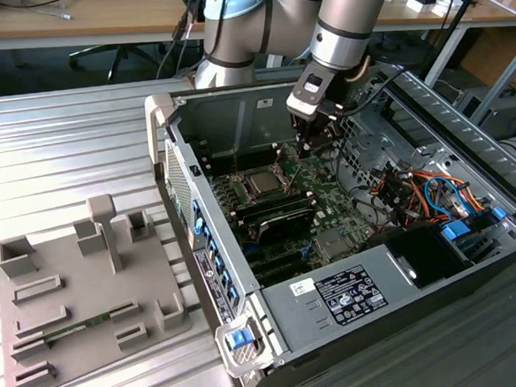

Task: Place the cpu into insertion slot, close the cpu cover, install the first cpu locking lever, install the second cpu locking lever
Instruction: 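Close the cpu cover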

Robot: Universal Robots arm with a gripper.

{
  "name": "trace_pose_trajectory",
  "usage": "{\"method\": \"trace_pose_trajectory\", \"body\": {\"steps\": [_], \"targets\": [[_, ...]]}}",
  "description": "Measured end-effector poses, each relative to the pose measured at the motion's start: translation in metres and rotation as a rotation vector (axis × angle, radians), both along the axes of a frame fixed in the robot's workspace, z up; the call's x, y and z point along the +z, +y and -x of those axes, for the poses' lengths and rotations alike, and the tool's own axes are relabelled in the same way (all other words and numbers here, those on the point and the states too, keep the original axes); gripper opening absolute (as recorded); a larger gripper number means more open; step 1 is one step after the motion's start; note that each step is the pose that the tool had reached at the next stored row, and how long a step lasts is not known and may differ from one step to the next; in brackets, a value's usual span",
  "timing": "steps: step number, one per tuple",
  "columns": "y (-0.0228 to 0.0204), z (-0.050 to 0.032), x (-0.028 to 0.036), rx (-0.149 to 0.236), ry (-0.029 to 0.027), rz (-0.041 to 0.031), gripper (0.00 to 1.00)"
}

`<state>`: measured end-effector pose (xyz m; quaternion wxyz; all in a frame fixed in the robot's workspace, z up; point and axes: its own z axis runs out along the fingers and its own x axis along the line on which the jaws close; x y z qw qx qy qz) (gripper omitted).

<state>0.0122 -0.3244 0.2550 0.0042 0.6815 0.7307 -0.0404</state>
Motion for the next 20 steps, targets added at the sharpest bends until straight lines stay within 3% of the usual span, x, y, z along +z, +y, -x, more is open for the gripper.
{"method": "trace_pose_trajectory", "body": {"steps": [8, 13, 16, 20], "targets": [[0.0000, 0.0163, -0.0012, 0.000, 0.0000, -0.0051, 0.11], [-0.0002, 0.0222, -0.0032, 0.000, 0.0000, -0.0061, 0.11], [-0.0003, 0.0307, -0.0076, 0.000, 0.0000, -0.0060, 0.11], [-0.0016, 0.0461, -0.0184, 0.006, 0.0001, -0.0060, 0.11]]}}
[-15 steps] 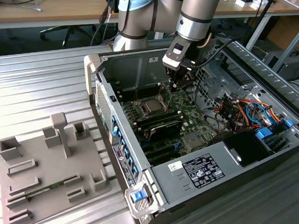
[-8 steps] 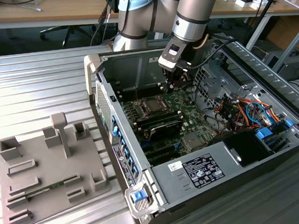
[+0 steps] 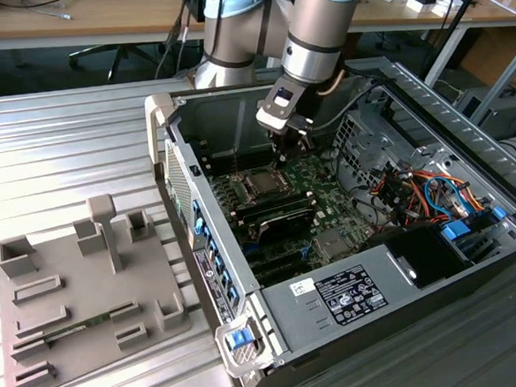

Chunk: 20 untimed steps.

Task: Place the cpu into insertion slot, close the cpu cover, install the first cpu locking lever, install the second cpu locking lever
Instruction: 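Close the cpu cover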

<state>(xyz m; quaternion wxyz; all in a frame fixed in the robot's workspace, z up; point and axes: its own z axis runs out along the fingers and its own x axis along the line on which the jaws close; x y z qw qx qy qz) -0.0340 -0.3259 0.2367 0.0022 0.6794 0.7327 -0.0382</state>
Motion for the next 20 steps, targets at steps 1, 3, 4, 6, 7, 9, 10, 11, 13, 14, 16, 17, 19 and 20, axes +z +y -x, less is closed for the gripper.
{"method": "trace_pose_trajectory", "body": {"steps": [1, 3, 4, 6, 7, 9, 10, 11, 13, 14, 16, 17, 19, 20], "targets": [[-0.0006, 0.0013, -0.0016, 0.003, 0.0000, -0.0001, 0.11], [-0.0021, 0.0021, -0.0047, 0.019, 0.0000, -0.0002, 0.11], [-0.0026, 0.0042, -0.0074, 0.027, -0.0001, 0.0000, 0.11], [-0.0026, 0.0169, -0.0115, 0.032, 0.0000, 0.0001, 0.11], [-0.0025, 0.0222, -0.0137, 0.033, 0.0000, -0.0001, 0.11], [-0.0026, 0.0270, -0.0186, 0.034, -0.0001, -0.0001, 0.11], [-0.0026, 0.0286, -0.0206, 0.034, 0.0000, 0.0000, 0.11], [-0.0026, 0.0292, -0.0218, 0.034, 0.0000, -0.0001, 0.11], [-0.0025, 0.0296, -0.0240, 0.035, -0.0001, -0.0001, 0.11], [-0.0026, 0.0296, -0.0249, 0.035, 0.0000, -0.0001, 0.11], [-0.0026, 0.0297, -0.0262, 0.036, 0.0000, 0.0001, 0.11], [-0.0026, 0.0298, -0.0263, 0.036, 0.0000, 0.0010, 0.11], [-0.0026, 0.0298, -0.0266, 0.036, 0.0001, 0.0019, 0.11], [-0.0026, 0.0296, -0.0270, 0.036, 0.0000, 0.0017, 0.11]]}}
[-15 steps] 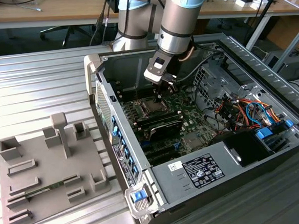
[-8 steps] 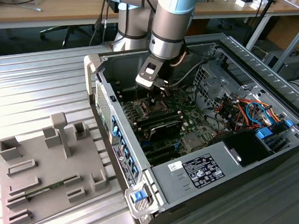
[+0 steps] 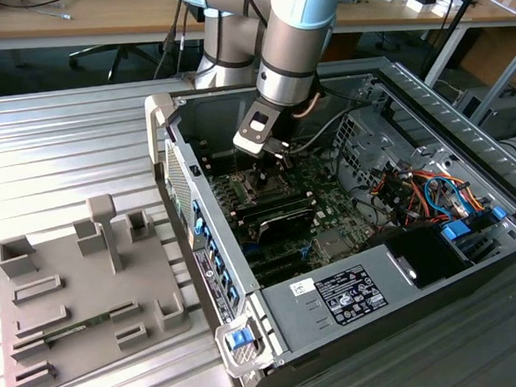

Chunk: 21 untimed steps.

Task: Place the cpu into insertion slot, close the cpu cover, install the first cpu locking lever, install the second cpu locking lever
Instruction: 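Close the cpu cover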

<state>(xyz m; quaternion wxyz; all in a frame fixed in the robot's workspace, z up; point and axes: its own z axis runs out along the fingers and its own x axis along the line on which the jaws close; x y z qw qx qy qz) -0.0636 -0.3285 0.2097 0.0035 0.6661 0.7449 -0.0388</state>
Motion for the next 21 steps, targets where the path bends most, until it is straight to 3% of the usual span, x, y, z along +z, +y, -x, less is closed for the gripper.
{"method": "trace_pose_trajectory", "body": {"steps": [6, 9, 11, 13, 17, 21], "targets": [[-0.0001, -0.0003, -0.0057, 0.000, 0.0004, 0.0019, 0.11], [0.0000, -0.0004, -0.0049, 0.000, -0.0004, 0.0014, 0.11], [0.0001, -0.0005, 0.0013, 0.000, -0.0003, 0.0015, 0.11], [0.0001, -0.0021, 0.0036, 0.000, -0.0001, 0.0017, 0.11], [-0.0001, -0.0173, 0.0043, 0.000, 0.0045, 0.0020, 0.11], [0.0000, -0.0210, 0.0227, 0.000, 0.0045, -0.0070, 0.11]]}}
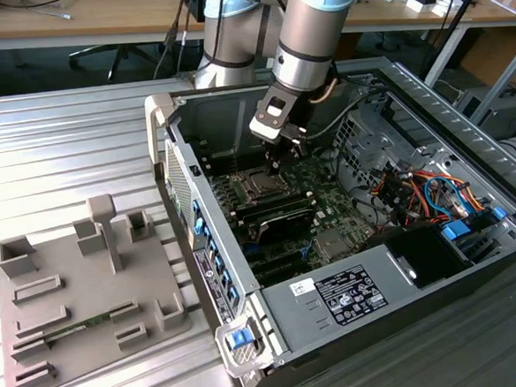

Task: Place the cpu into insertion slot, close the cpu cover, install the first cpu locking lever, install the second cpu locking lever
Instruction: 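Close the cpu cover, then install the first cpu locking lever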

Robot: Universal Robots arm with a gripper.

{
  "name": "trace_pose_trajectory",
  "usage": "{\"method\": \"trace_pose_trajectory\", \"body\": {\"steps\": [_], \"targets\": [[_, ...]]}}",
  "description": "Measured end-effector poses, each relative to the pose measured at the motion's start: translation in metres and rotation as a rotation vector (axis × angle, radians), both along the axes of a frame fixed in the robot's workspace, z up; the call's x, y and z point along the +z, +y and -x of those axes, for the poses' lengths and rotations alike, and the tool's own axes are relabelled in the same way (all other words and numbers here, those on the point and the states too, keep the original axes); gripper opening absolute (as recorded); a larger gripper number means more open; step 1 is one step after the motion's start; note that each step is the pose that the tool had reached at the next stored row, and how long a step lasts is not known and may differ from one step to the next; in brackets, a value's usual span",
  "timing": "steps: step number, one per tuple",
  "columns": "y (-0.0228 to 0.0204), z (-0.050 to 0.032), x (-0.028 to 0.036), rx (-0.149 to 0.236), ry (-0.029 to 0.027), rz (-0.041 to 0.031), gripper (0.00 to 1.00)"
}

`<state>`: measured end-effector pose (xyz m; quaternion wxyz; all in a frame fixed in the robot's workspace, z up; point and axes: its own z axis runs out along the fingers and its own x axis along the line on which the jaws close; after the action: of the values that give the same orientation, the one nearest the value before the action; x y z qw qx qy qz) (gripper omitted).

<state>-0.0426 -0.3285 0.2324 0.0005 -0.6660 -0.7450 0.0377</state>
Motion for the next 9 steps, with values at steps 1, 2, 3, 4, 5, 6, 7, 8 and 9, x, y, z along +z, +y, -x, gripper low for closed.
{"method": "trace_pose_trajectory", "body": {"steps": [1, 2, 3, 4, 5, 6, 7, 8, 9], "targets": [[0.0000, -0.0001, 0.0057, 0.000, 0.0001, -0.0018, 0.11], [0.0000, -0.0001, 0.0109, 0.000, -0.0001, -0.0047, 0.11], [0.0000, -0.0001, 0.0137, 0.000, 0.0000, -0.0060, 0.11], [0.0000, -0.0001, 0.0137, 0.000, 0.0000, -0.0060, 0.11], [0.0000, -0.0001, 0.0137, 0.000, 0.0000, -0.0060, 0.11], [0.0000, -0.0001, 0.0137, 0.000, 0.0000, -0.0061, 0.11], [0.0000, -0.0001, 0.0137, 0.000, 0.0000, -0.0061, 0.11], [0.0000, -0.0001, 0.0137, 0.000, 0.0000, -0.0061, 0.11], [0.0000, -0.0001, 0.0137, 0.000, 0.0000, -0.0061, 0.11]]}}
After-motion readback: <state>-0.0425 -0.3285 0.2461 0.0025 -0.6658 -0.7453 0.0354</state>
